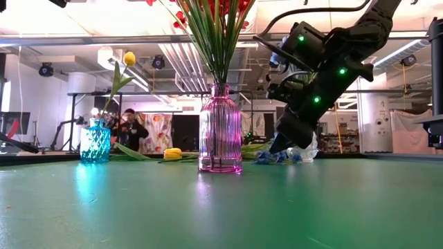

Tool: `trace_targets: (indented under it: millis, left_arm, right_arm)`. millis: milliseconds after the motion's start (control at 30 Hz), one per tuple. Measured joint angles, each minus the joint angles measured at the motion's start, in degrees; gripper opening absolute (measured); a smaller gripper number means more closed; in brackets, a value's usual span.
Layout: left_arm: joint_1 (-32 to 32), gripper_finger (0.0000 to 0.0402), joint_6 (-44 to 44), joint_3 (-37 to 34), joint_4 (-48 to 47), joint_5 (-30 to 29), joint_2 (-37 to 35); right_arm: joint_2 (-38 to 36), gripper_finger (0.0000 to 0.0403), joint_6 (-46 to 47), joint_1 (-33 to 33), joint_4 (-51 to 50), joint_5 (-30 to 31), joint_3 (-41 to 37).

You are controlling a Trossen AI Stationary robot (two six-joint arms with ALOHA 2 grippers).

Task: Sort flowers into vase by color
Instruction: Put the blue flowers into the transparent vase

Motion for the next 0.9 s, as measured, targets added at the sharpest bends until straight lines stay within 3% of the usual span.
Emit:
trace_targets:
  millis: [600,900]
  left_arm:
    - [0.0,0.0274,0.0,0.0,-1.0,0.0,0.0]
    - [0.0,0.0274,-1.7,0.0,-1.3,0.0,0.0]
  right_arm:
    - [0.0,0.0042,0.6,0.5,0.0,-0.5,0.0]
    - [-0.2,0.0012,0.6,3.2,-0.4,-0.6,0.2]
